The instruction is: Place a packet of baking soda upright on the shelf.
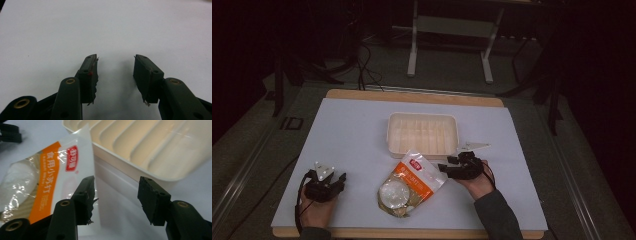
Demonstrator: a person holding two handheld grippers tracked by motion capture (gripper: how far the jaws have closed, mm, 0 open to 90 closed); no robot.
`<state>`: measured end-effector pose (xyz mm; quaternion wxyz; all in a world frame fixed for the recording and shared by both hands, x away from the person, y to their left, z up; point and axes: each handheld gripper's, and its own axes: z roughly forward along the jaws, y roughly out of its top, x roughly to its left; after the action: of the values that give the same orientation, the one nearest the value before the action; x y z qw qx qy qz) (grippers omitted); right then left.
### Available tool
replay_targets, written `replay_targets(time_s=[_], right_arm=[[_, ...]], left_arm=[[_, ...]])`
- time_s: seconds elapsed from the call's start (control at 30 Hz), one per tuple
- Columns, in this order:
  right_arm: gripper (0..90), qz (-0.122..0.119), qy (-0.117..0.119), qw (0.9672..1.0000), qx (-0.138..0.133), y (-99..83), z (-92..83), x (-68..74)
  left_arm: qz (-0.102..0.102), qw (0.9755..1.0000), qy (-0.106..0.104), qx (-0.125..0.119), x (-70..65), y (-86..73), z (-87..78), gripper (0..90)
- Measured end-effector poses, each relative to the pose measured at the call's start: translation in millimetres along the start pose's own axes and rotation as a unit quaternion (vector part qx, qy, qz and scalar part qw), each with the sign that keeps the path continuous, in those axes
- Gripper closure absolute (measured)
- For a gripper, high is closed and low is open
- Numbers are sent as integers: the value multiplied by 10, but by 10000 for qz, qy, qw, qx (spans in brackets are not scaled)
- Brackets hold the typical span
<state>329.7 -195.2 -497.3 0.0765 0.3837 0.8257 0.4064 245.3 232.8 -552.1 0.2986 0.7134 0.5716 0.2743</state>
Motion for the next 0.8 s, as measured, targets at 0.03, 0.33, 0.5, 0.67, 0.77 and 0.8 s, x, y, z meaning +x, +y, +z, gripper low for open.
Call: replay_targets(time_s=[0.03, 0.33, 0.5, 0.67, 0.77, 0.8], right_arm=[[463, -4, 18, 10000, 18, 8, 13, 9], [438, 4, 262, 9996, 128, 45, 148, 64], [429, -22, 343, 9992, 190, 60, 219, 93], [427, 63, 558, 9982, 226, 65, 302, 105], [426, 164, 715, 9969, 271, 65, 357, 94], [427, 204, 785, 9963, 280, 64, 374, 88]], left_arm=[[6, 10000, 3, 0, -1, 0, 0, 538], [15, 10000, -14, 8, 1, 2, 1, 539], [23, 10000, -13, 9, 0, 3, 2, 539], [27, 10000, -14, 10, -1, 3, 2, 539], [27, 10000, -14, 9, -1, 3, 2, 539], [29, 10000, -13, 9, -2, 3, 2, 539]])
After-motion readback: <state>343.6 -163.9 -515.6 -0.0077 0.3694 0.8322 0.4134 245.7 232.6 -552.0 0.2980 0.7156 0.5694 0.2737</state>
